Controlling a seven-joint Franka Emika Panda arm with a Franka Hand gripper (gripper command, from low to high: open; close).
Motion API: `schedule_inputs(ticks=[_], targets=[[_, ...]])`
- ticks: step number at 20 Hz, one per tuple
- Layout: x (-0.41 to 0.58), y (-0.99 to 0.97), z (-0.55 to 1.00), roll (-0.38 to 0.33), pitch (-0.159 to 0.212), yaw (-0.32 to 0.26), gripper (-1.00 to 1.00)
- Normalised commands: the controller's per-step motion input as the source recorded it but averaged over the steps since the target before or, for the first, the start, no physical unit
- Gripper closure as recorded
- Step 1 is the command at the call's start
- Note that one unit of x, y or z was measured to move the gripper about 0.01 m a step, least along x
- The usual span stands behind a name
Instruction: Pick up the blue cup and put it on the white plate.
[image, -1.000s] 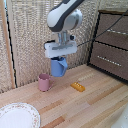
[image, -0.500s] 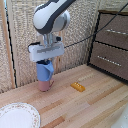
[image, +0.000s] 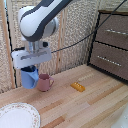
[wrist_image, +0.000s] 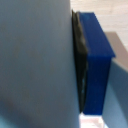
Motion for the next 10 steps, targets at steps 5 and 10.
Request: schedule_inputs(ticks=[5, 10], targets=[[0.007, 0.87, -0.48, -0.094, 0.000, 0.012, 1.00], [-0.036, 0.72, -0.56, -0.124, 0.000, 0.037, 1.00]])
